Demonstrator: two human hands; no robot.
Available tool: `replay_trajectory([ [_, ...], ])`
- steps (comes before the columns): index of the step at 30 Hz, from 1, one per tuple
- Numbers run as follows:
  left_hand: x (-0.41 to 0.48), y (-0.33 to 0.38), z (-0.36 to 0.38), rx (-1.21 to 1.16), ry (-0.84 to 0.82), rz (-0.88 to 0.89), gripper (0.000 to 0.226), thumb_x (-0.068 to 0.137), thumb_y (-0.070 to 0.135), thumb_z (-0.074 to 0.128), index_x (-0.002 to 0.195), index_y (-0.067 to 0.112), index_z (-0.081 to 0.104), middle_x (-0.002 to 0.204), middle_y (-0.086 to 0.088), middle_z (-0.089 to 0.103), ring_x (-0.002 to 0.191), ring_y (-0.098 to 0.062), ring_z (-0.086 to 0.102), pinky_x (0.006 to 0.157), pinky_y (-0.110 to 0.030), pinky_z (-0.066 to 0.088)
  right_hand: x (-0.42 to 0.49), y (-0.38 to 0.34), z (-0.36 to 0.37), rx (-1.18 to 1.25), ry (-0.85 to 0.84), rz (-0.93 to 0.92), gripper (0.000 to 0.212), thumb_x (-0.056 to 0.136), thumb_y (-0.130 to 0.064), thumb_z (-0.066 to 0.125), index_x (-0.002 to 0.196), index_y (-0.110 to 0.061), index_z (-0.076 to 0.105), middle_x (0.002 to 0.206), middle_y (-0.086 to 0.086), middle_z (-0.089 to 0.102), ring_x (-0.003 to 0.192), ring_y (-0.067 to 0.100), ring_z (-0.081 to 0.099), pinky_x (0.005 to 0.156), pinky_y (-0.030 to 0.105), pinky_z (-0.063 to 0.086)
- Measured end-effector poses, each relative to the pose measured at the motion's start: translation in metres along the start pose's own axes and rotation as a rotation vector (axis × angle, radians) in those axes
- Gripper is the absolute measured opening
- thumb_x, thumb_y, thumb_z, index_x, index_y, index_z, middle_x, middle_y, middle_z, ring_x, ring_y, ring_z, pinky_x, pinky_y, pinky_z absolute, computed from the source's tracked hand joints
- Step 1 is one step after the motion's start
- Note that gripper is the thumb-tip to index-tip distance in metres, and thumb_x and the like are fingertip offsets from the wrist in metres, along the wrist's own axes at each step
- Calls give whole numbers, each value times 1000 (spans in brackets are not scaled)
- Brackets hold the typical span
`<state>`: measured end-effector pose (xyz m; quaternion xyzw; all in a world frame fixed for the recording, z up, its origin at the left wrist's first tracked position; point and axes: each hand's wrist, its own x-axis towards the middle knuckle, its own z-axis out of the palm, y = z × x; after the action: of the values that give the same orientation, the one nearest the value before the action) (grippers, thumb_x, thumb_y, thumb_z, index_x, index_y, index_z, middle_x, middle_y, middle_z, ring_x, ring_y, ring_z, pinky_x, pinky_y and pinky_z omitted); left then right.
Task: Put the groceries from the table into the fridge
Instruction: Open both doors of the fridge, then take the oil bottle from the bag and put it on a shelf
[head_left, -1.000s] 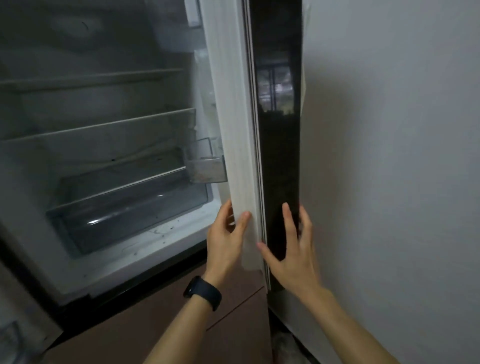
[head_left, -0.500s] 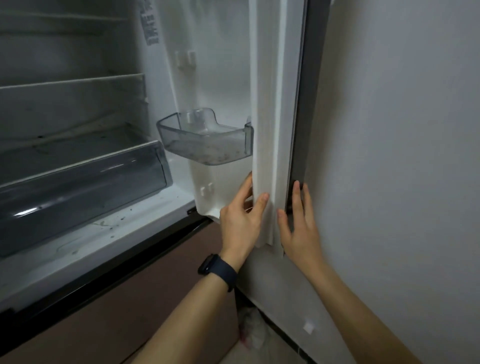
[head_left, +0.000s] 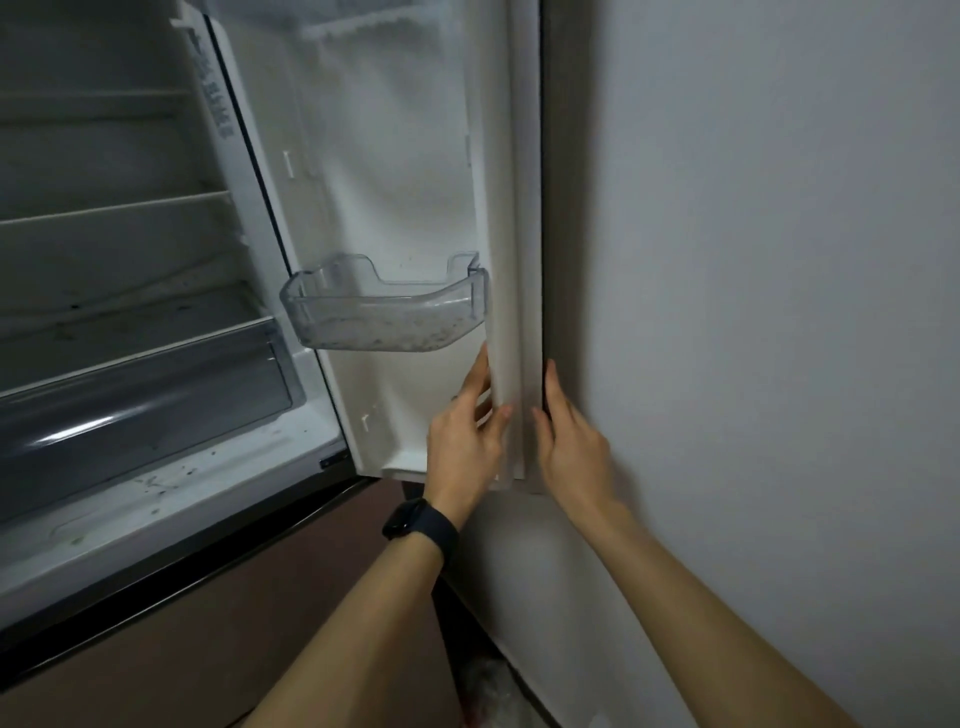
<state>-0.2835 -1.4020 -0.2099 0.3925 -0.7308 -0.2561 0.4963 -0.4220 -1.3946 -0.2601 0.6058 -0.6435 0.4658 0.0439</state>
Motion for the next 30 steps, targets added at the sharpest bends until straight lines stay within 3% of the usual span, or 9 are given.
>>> replay_trajectory([
  [6,10,-1,16,21,35,-58,70,95,16,66,152,40,32,120,20,57,100,17,56,92,-5,44,13,17,0,80,-4,-36,59,103,-28,51,157,-20,28,142,8,58,114,33,65,83,40,57],
  [12,20,4,27,117,62,-108,73,95,22,66,152,45,28,133,13,60,108,-4,64,93,-9,47,27,25,-10,111,-134,19,63,104,-27,50,159,-27,19,146,7,55,120,34,61,91,41,53],
  [17,5,6,20,178,-14,-161,66,98,32,62,151,48,26,133,12,56,107,-7,65,89,-21,54,26,22,-36,52,-373,39,71,102,-17,46,160,-29,7,151,9,48,121,32,58,90,35,49],
  [21,-48,-8,-3,336,-56,-185,46,96,27,59,139,39,49,133,7,58,110,-9,61,91,-33,54,-12,9,-53,-5,-391,16,61,99,-22,53,156,-25,31,144,7,55,125,33,54,100,38,45],
  [24,-114,-15,-40,483,-58,-238,44,95,27,57,137,37,52,133,10,58,118,-8,56,97,-29,50,-56,-13,-54,41,-417,-107,44,97,-27,58,141,-24,55,136,2,62,124,29,54,106,33,38],
  [26,-166,-15,-73,581,-44,-306,45,96,25,56,139,37,51,138,12,54,125,-6,50,101,-24,45,-89,-37,-50,86,-503,-190,38,99,-31,56,137,-27,59,137,-4,61,130,24,50,109,30,34],
  [30,-287,2,-151,716,64,-498,42,97,26,56,137,36,52,138,11,56,128,-10,49,104,-27,43,-167,-105,-38,183,-699,-382,35,101,-37,53,135,-32,60,141,-12,56,138,17,40,114,31,29],
])
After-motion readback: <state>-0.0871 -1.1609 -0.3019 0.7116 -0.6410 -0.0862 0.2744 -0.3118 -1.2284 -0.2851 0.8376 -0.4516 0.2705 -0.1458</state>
